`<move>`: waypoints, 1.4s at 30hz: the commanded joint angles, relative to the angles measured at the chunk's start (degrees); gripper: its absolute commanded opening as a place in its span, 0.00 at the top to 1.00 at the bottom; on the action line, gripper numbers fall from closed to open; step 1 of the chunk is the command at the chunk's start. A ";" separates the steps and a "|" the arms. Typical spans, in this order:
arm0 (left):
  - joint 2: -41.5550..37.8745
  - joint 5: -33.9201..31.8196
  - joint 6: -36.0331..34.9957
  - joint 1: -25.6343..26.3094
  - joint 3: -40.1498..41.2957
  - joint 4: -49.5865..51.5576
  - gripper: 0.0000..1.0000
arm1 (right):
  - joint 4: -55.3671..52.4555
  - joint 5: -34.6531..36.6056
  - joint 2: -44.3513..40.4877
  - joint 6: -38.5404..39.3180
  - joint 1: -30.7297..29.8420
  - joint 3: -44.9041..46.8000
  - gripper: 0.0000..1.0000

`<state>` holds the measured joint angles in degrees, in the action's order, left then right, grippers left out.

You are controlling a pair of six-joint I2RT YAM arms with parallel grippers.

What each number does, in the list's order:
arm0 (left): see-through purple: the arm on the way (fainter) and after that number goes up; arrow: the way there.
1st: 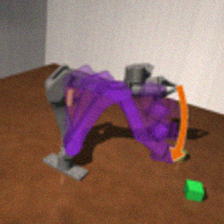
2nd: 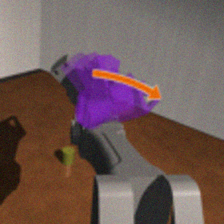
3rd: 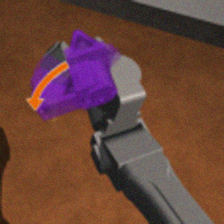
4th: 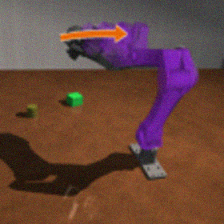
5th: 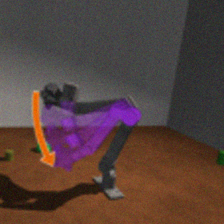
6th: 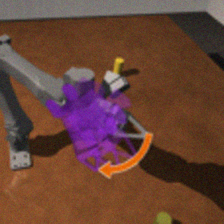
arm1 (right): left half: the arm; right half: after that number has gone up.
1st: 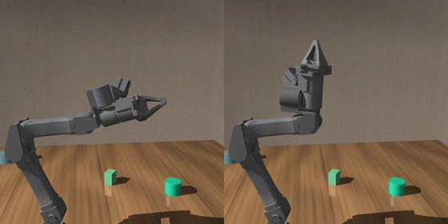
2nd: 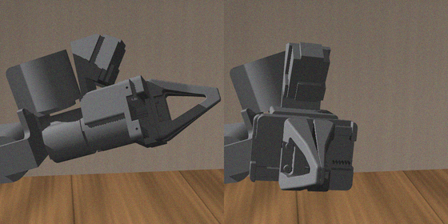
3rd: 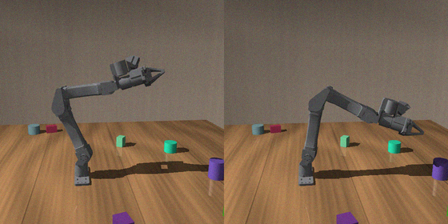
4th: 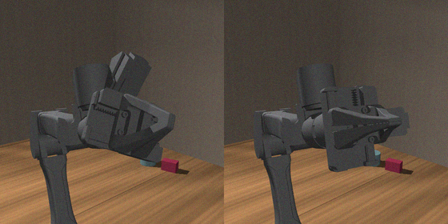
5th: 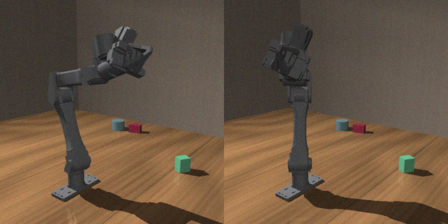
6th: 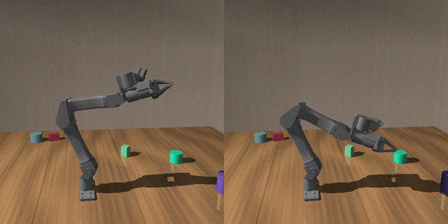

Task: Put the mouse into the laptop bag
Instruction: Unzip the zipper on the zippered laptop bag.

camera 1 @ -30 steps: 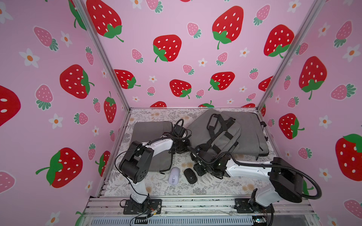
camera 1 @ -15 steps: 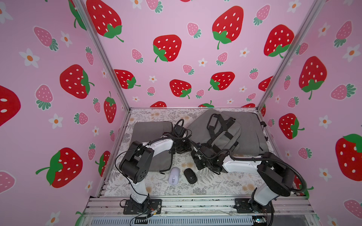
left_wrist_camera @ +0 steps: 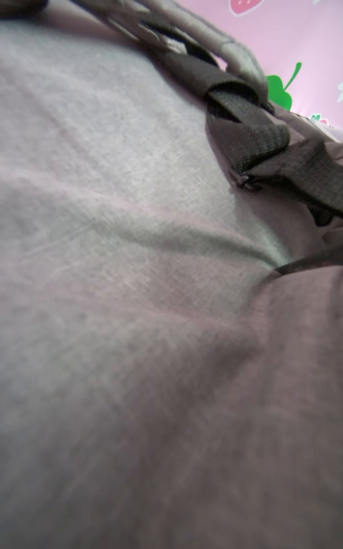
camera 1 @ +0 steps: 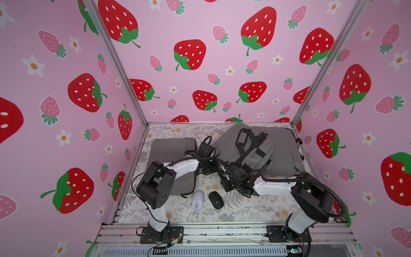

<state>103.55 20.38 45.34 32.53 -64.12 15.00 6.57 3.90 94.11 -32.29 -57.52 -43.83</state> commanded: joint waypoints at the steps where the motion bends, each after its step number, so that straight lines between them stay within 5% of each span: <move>1: -1.14 15.15 0.68 4.02 -2.28 2.42 1.00 | 15.36 -2.53 -1.92 -2.24 1.53 2.74 0.53; 11: -1.77 19.08 3.81 1.32 -1.65 -2.22 1.00 | 18.85 -10.07 -10.67 -7.07 1.57 13.71 0.30; 18: -2.64 19.64 4.35 1.04 -2.57 -2.24 1.00 | 24.99 -13.10 -12.73 -10.77 3.56 19.45 0.29; 28: -4.14 25.36 7.76 0.52 1.37 -7.26 1.00 | 30.09 -19.57 -11.58 -10.86 8.30 19.73 0.41; 36: -4.47 25.98 8.46 0.07 2.09 -8.52 1.00 | 26.75 -14.69 -12.97 -11.64 8.39 20.28 0.67; 42: -4.85 27.03 8.92 0.01 2.00 -9.17 1.00 | 25.35 -14.33 -14.03 -11.06 8.39 19.80 0.77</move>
<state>101.65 33.58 53.76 31.00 -61.43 8.97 31.57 -13.28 81.21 -43.22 -49.84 -23.40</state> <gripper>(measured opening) 0.099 0.233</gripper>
